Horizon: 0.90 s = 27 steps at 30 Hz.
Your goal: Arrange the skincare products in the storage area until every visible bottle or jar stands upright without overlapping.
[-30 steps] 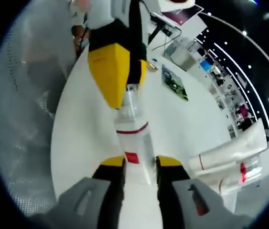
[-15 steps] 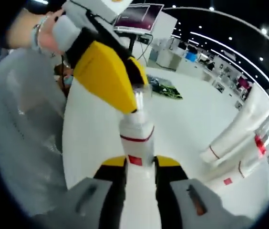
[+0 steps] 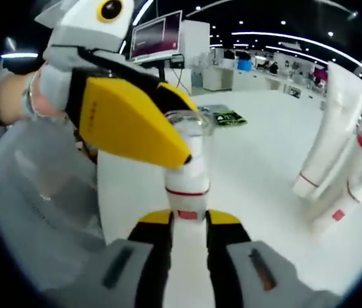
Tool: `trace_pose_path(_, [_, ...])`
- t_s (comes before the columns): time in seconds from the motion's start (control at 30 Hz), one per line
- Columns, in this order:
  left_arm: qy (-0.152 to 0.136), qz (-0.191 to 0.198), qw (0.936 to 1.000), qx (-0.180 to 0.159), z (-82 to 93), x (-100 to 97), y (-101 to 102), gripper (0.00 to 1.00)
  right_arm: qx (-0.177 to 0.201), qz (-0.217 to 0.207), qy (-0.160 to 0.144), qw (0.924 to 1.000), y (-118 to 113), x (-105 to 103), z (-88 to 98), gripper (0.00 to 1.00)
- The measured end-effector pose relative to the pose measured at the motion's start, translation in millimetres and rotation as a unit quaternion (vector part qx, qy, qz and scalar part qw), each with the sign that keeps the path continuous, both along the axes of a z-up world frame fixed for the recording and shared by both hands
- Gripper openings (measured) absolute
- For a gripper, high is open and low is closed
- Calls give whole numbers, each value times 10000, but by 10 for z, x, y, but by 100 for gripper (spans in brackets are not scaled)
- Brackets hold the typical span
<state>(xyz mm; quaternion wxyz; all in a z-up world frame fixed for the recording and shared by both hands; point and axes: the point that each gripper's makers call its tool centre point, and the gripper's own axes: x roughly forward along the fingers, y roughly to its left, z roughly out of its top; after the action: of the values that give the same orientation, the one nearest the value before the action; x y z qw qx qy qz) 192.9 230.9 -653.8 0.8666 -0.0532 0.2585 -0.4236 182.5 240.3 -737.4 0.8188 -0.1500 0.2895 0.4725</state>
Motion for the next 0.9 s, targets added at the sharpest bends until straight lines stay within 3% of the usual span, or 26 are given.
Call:
trace_pose_path(0.13, [-6,-82,9998,161,-33,-17,16,25,31,-70,25,10000,15,0,-1,20])
trace_pose_path(0.23, [-218,-41,9990,378,-33,4,68,30,31,-102,10,9999,22,-1,0,20])
trace_pose_path(0.47, [-240,142,9995,167,58,37,171,33,6,-254,-80,9996,6,33,-4,20])
trace_pose_path(0.7, [-465,347,9980,239,93,118,268,29,-140,-525,-70,9985,-91,110,-69,19])
trace_pose_path(0.8, [-269,240,9993,95,79,78,199,24,-121,-554,-53,9984,-99,118,-80,19])
trace_pose_path(0.9, [-393,138,9981,459,6,62,190,26,-180,-527,-96,9984,-108,112,-91,19])
